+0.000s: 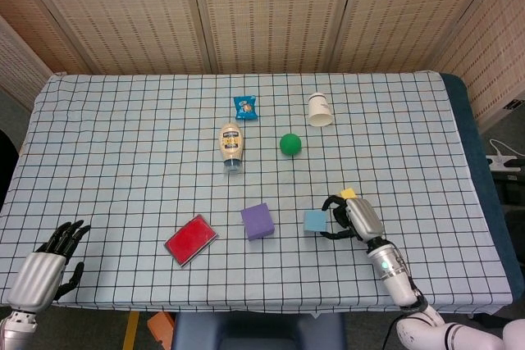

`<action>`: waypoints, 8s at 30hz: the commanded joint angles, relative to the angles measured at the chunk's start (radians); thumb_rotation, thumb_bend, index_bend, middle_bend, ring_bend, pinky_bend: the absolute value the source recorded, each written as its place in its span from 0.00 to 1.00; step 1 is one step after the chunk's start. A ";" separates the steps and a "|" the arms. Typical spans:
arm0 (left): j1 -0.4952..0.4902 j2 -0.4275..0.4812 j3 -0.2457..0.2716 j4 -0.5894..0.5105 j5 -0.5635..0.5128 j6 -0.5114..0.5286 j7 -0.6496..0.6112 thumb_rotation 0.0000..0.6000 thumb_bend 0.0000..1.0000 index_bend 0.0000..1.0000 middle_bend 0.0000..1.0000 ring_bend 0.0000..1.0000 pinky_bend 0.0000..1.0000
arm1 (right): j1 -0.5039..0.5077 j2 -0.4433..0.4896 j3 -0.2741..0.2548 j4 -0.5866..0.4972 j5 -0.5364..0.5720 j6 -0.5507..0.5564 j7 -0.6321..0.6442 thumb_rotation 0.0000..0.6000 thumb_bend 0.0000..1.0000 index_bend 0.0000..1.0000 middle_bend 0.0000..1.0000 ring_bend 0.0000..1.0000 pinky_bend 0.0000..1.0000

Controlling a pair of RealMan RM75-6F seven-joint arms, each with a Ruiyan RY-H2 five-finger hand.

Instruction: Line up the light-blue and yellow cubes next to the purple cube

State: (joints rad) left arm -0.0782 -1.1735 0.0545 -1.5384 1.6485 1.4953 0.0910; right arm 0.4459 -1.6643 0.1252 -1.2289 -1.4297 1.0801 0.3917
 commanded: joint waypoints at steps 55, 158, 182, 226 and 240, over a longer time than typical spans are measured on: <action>-0.005 0.004 -0.001 0.003 -0.010 -0.008 -0.013 1.00 0.52 0.12 0.07 0.06 0.40 | 0.163 -0.113 0.051 0.074 0.115 -0.210 -0.015 1.00 0.00 0.59 0.89 0.78 0.90; -0.004 0.015 0.003 0.002 -0.010 -0.009 -0.029 1.00 0.52 0.12 0.07 0.07 0.40 | 0.200 -0.014 0.052 -0.067 0.229 -0.396 -0.071 1.00 0.59 0.45 0.90 0.80 0.90; -0.002 0.018 0.004 -0.008 -0.012 -0.011 -0.022 1.00 0.52 0.12 0.07 0.07 0.40 | 0.118 0.103 0.018 -0.155 0.214 -0.015 -0.668 1.00 0.15 0.36 0.90 0.80 0.90; -0.003 0.017 0.003 -0.012 -0.018 -0.020 -0.006 1.00 0.52 0.12 0.07 0.09 0.40 | 0.114 0.129 0.021 -0.007 0.308 -0.164 -0.577 1.00 0.13 0.39 0.92 0.81 0.90; -0.003 0.018 0.003 -0.011 -0.019 -0.019 -0.010 1.00 0.52 0.12 0.07 0.09 0.40 | 0.113 0.096 0.017 0.053 0.271 -0.171 -0.508 1.00 0.13 0.46 0.92 0.82 0.90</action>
State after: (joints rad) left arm -0.0811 -1.1557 0.0572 -1.5494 1.6297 1.4767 0.0808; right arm 0.5587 -1.5678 0.1428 -1.1762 -1.1580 0.9089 -0.1171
